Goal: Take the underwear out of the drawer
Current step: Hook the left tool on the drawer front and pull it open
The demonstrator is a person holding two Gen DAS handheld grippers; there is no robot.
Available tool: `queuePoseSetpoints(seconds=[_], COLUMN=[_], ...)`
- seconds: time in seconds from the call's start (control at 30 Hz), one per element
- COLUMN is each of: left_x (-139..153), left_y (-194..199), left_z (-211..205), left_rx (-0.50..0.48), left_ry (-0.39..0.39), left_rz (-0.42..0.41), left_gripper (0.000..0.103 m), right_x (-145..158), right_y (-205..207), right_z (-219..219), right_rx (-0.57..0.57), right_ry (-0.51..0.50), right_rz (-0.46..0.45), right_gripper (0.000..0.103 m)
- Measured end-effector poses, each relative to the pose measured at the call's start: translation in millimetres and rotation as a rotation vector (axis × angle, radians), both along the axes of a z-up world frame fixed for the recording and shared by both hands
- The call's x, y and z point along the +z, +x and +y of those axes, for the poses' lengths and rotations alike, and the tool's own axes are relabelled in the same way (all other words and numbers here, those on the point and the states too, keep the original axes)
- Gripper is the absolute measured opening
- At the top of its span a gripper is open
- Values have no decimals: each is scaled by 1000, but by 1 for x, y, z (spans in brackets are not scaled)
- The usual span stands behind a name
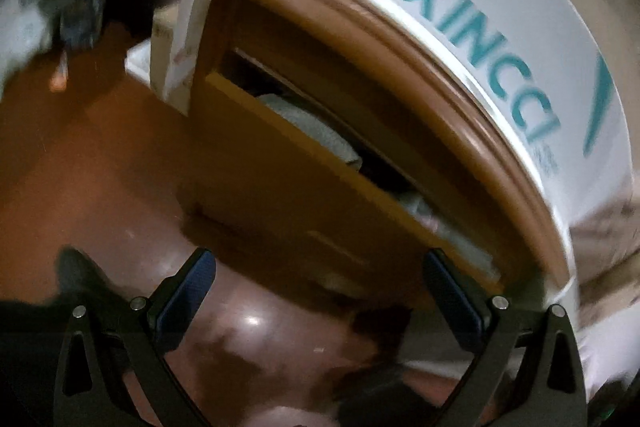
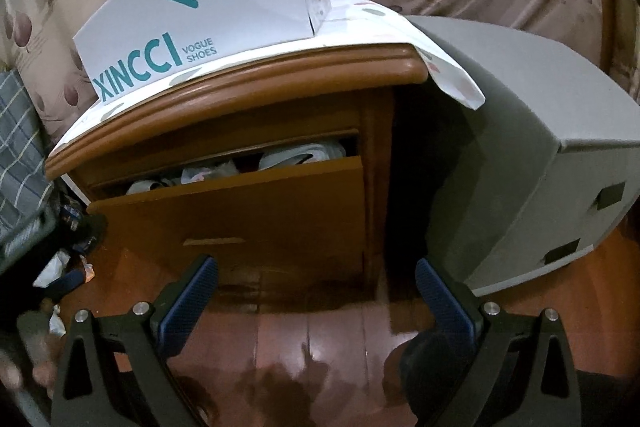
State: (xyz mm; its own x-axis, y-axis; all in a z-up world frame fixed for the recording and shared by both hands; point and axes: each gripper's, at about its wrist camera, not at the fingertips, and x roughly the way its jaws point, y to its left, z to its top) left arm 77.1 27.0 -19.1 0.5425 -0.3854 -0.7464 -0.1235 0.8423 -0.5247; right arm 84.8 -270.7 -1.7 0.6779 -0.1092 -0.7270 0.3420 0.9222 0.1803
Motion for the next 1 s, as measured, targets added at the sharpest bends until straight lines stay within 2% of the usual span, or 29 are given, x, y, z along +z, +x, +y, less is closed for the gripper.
queuePoseSetpoints(seconds=[0.1, 0.2, 0.5, 0.73, 0.9, 1.0], left_x=[-14, -24, -53, -70, -88, -94], left_y=[13, 23, 46, 57, 59, 65], left_z=[3, 6, 16, 19, 20, 20], left_rx=[60, 110, 193, 264, 336, 357], left_ry=[-85, -128, -234, -290, -395, -396], left_rz=[27, 43, 117, 125, 170, 193], left_gripper=[103, 102, 102, 103, 103, 103], right_x=[-2, -3, -10, -16, -21, -21], right_y=[0, 0, 3, 2, 2, 1], right_z=[-1, 0, 3, 6, 6, 7], right_rx=[6, 11, 33, 53, 58, 59], right_ry=[13, 30, 67, 84, 103, 102], right_rz=[6, 13, 33, 56, 70, 71], right_gripper=[101, 101, 101, 101, 101, 101])
